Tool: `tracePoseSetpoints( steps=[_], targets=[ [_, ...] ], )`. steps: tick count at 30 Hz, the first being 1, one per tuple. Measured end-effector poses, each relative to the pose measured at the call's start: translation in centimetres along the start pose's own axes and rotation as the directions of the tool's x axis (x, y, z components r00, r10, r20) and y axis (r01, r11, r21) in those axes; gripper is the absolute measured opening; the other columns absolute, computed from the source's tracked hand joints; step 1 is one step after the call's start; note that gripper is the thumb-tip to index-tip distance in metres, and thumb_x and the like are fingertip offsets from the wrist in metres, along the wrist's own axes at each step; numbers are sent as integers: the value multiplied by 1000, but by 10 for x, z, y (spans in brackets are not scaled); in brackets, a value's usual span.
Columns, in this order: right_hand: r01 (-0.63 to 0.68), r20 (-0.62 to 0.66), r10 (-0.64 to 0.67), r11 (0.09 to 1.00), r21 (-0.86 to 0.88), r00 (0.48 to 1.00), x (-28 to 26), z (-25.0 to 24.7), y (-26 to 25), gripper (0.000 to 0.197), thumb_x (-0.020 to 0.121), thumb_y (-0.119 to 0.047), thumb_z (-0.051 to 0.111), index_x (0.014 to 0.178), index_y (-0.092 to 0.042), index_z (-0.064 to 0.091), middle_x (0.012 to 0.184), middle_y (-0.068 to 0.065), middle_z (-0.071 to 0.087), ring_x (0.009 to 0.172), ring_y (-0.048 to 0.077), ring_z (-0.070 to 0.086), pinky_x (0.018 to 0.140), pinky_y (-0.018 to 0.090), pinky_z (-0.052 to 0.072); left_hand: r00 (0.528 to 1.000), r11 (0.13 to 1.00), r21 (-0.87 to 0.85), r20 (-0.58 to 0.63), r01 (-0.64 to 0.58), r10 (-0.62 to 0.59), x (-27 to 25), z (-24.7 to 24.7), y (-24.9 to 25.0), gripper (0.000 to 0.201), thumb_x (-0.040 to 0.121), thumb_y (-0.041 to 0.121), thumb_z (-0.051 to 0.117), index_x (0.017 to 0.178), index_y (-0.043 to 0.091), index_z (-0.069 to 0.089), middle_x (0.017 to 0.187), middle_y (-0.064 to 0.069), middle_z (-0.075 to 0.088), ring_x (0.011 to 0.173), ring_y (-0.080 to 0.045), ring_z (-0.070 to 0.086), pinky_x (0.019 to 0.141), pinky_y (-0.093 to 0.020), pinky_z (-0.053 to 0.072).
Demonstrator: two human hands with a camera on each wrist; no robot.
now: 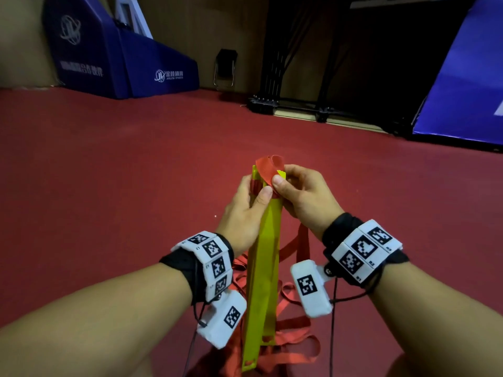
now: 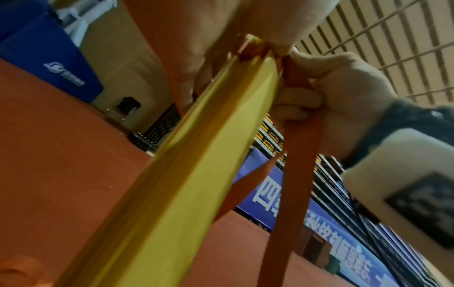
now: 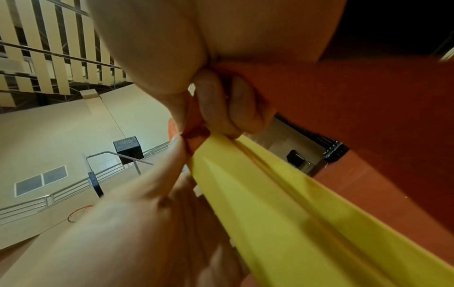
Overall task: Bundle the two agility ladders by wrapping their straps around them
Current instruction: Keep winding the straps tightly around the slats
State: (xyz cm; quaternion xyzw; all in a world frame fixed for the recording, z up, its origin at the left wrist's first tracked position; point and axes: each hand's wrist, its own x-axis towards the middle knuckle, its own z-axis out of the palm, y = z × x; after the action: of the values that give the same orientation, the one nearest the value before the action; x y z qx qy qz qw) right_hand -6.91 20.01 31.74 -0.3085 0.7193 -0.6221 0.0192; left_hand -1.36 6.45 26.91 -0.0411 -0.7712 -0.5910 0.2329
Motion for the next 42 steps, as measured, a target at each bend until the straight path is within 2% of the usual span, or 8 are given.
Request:
tracePoseSetpoints(
  steps=[4, 6, 12, 17, 25, 29, 37, 42],
  targets=[
    [20, -65, -24, 998, -59, 998, -5, 5, 1, 34, 87, -35, 62, 111, -12, 68, 98, 7, 75, 85, 16, 70, 72, 32, 52, 991, 999, 34, 124, 38, -42, -6, 4, 6, 72, 91, 61, 43, 152, 32, 20, 133, 3, 59, 123, -17, 58, 107, -38, 45],
    [18, -66, -23, 997, -74, 998, -9, 4, -3, 37, 86, -35, 63, 113, -10, 69, 102, 8, 75, 94, 24, 72, 82, 39, 57, 985, 998, 57, 168, 30, -39, -8, 0, 10, 66, 101, 38, 52, 154, 30, 14, 134, -1, 56, 123, -20, 58, 108, -42, 47],
    [76, -78, -85, 990, -119, 993, -23, 1, -18, 25, 97, -20, 66, 117, -6, 70, 99, 3, 74, 72, -5, 61, 64, 12, 43, 997, 998, 57, 76, -31, 27, -10, -7, 10, 57, 89, 41, 61, 142, 36, 40, 131, 7, 64, 123, -11, 61, 108, -46, 47],
    [132, -149, -149, 984, -121, 978, -34, -7, -31, 36, 89, -32, 73, 118, -11, 71, 102, 0, 77, 86, 2, 68, 73, 17, 48, 995, 987, -151, 68, -63, 74, -14, -1, 31, 48, 99, 8, 60, 144, 13, 46, 124, 6, 66, 108, 7, 64, 92, -17, 51],
    [99, -161, -86, 992, 74, 983, -42, -1, -35, 46, 77, -44, 72, 112, -15, 64, 98, 12, 73, 67, 6, 64, 51, 16, 45, 990, 944, -304, 19, -127, 140, -20, 7, 42, 49, 100, 31, 48, 145, 14, 43, 132, -1, 63, 122, -10, 63, 98, -27, 52],
    [14, -193, -26, 998, -63, 981, -35, 3, -30, 59, 74, -70, 64, 99, -16, 63, 72, -9, 64, 52, -2, 53, 49, 19, 38, 993, 945, -305, -47, -117, 107, -15, 8, 39, 35, 107, 21, 47, 140, 10, 45, 124, -3, 65, 112, -4, 65, 95, -23, 51],
    [-99, -91, 88, 988, -121, 992, -30, 5, -30, 73, 71, -76, 54, 83, -4, 60, 52, -7, 45, 39, 7, 41, 39, 21, 31, 991, 982, -135, -61, -130, 122, -12, 2, 28, 79, 85, 82, 43, 141, 28, 42, 130, 5, 64, 122, -15, 62, 108, -49, 47],
    [-181, 19, 185, 977, -114, 983, -25, 6, -23, 75, 60, -84, 50, 83, -13, 55, 56, 0, 47, 35, 11, 33, 39, 19, 26, 989, 979, -142, -54, -147, 140, -7, -2, 20, 77, 76, 90, 46, 131, 36, 44, 118, 10, 67, 115, -16, 65, 102, -54, 50]
  ],
)
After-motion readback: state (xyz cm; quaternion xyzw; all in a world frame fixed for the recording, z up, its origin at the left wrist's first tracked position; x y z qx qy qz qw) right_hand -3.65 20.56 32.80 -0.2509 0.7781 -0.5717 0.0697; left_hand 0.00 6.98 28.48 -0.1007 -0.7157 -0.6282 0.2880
